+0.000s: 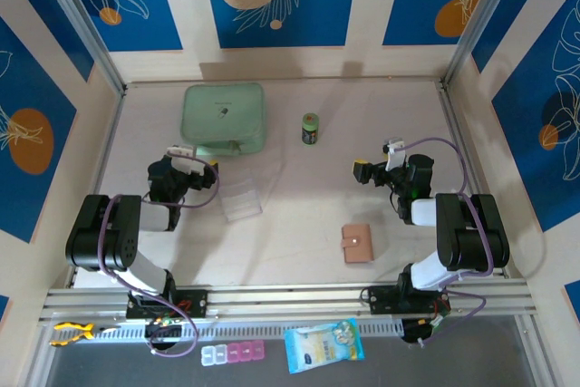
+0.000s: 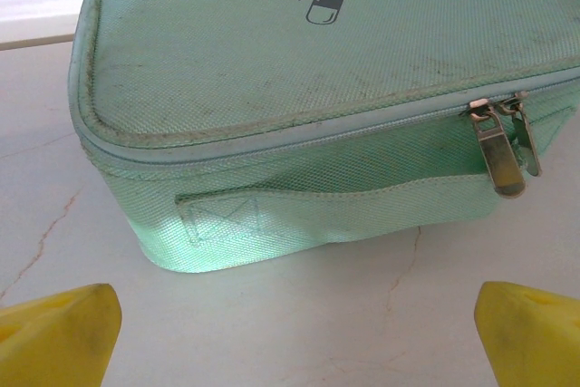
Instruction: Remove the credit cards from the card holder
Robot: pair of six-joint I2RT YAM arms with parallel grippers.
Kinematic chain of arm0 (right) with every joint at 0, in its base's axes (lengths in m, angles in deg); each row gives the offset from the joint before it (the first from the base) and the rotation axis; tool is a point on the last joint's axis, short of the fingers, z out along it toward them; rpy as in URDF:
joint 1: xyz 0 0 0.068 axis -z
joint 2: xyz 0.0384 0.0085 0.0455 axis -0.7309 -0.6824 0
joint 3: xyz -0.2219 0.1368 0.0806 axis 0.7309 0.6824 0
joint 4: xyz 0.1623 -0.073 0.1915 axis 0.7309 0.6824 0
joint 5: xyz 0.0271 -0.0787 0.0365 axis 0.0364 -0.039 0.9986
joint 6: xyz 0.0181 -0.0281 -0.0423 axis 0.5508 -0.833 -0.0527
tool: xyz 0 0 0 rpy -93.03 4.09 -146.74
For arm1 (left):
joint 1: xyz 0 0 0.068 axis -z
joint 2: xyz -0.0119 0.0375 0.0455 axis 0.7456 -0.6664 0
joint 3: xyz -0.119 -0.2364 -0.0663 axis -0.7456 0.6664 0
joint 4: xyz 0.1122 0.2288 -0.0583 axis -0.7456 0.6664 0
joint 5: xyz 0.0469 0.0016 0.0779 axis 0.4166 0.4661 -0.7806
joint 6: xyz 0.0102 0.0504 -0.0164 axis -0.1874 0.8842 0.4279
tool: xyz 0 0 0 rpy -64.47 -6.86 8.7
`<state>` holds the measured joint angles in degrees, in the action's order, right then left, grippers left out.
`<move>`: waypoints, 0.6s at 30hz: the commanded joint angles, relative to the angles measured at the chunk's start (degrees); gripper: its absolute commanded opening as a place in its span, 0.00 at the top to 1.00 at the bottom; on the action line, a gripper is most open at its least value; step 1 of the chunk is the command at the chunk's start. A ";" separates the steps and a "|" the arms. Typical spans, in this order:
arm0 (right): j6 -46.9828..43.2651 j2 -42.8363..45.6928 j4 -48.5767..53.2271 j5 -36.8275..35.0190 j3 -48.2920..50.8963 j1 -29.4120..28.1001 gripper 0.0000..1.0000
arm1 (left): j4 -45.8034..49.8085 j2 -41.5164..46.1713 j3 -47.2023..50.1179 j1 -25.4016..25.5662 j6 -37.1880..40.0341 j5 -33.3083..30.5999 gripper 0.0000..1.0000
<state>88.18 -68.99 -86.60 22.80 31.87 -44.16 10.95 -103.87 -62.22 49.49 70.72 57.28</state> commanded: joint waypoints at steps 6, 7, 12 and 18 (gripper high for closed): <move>-1.57 6.05 11.68 -5.49 -4.52 -2.47 0.02 | 9.44 5.16 -3.15 0.10 -1.16 -6.09 0.00; -1.76 6.93 13.42 -6.27 -5.04 -2.91 0.02 | 11.67 6.20 -3.62 0.46 -1.33 -7.76 0.00; -4.22 10.91 21.62 -11.44 -6.55 -6.60 0.03 | 20.75 10.97 -5.52 2.81 -3.19 -15.38 0.00; -3.56 16.34 31.91 -15.56 -9.03 -9.98 0.03 | 38.70 15.33 -13.01 6.03 -8.96 -24.06 0.06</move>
<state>85.23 -55.35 -62.43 10.72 25.12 -53.21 38.05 -90.34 -70.83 54.21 65.59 39.77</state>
